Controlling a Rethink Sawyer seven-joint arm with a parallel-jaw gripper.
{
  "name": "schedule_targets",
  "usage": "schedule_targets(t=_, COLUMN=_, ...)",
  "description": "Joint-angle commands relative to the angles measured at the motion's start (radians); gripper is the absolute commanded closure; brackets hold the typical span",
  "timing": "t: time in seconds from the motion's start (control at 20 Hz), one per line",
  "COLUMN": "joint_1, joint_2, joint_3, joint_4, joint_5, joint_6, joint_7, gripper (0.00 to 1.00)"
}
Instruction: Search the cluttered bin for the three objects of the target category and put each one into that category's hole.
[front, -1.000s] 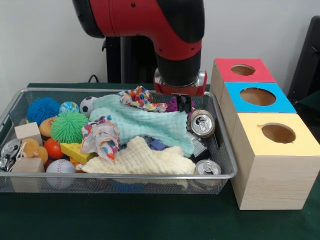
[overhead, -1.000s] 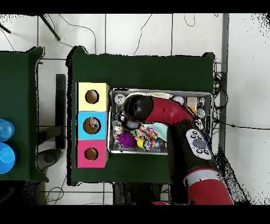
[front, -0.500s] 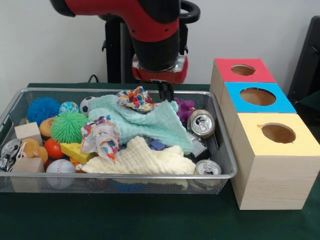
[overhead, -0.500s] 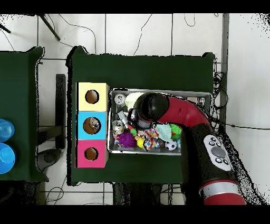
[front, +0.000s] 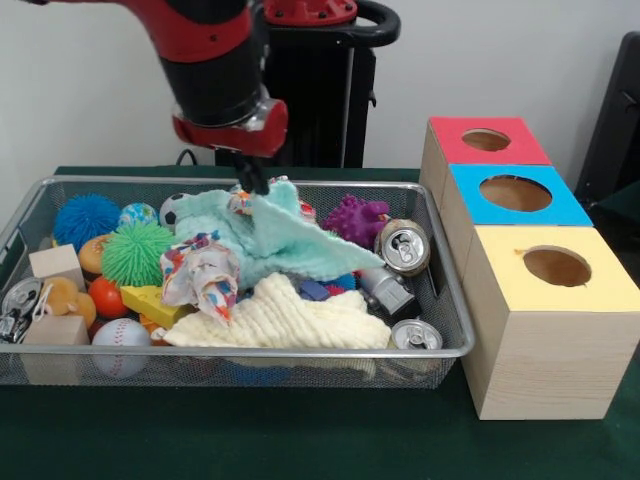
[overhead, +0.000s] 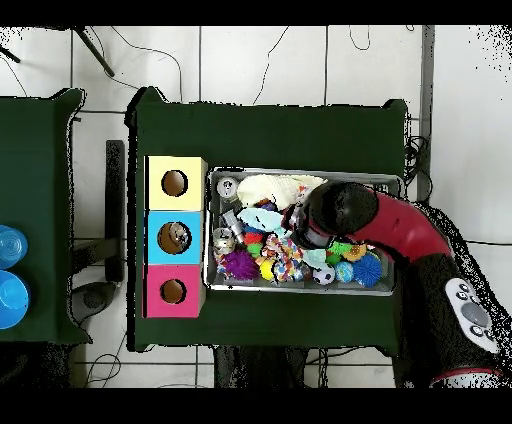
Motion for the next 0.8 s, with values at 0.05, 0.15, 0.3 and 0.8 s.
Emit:
schedule_targets(t=0.05, joint_1=-0.097, joint_2=0.043, joint_3=0.039, joint_4=0.035, joint_5=-0.106, joint_6=0.046, joint_7=-0.218, gripper=1.00)
schedule_targets(t=0.15, joint_1=-0.120, joint_2=0.054, joint_3=0.043, joint_4=0.015, joint_5=-0.154, joint_6=0.019, joint_7=-0.248, gripper=1.00)
schedule_targets(t=0.3, joint_1=-0.177, joint_2=0.082, joint_3=0.069, joint_4=-0.022, joint_5=-0.216, joint_6=-0.013, joint_7=-0.311, gripper=1.00)
schedule_targets(t=0.8, joint_1=-0.293, joint_2=0.130, joint_3=0.155, joint_4=-0.140, joint_5=-0.336, joint_6=0.067, joint_7=-0.444, gripper=1.00)
